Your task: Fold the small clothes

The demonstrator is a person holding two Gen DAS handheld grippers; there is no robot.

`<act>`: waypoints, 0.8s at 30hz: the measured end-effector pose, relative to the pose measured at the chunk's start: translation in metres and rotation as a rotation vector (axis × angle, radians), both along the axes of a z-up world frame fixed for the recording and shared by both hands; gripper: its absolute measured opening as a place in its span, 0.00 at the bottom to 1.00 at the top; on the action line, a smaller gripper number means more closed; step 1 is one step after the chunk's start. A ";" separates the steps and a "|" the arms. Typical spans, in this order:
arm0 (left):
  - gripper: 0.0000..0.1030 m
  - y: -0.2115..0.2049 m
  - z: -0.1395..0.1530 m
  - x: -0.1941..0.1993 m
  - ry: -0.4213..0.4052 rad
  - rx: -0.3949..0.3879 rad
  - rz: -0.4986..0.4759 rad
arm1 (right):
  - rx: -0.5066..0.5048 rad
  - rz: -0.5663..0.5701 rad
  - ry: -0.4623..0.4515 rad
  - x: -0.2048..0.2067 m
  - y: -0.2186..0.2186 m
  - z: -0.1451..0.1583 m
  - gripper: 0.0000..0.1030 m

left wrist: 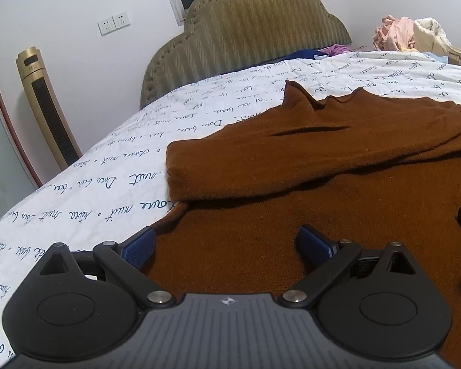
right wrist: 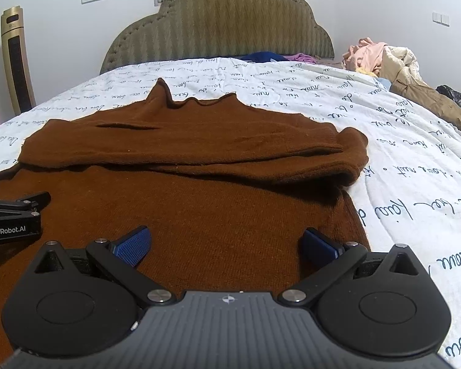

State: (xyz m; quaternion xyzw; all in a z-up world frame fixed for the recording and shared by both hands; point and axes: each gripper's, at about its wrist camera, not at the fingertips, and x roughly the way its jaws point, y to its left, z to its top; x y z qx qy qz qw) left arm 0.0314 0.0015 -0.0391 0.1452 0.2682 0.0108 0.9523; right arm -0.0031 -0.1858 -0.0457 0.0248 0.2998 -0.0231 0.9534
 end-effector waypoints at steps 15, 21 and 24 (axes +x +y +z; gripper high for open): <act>0.97 0.004 0.001 0.001 0.031 -0.037 0.008 | -0.024 -0.002 -0.005 -0.003 0.003 0.000 1.00; 0.97 0.009 0.002 -0.001 0.072 -0.093 0.030 | -0.014 -0.010 -0.009 -0.009 0.002 0.000 1.00; 0.97 0.014 0.002 -0.003 0.088 -0.135 0.035 | -0.014 -0.010 -0.008 -0.013 0.002 0.000 1.00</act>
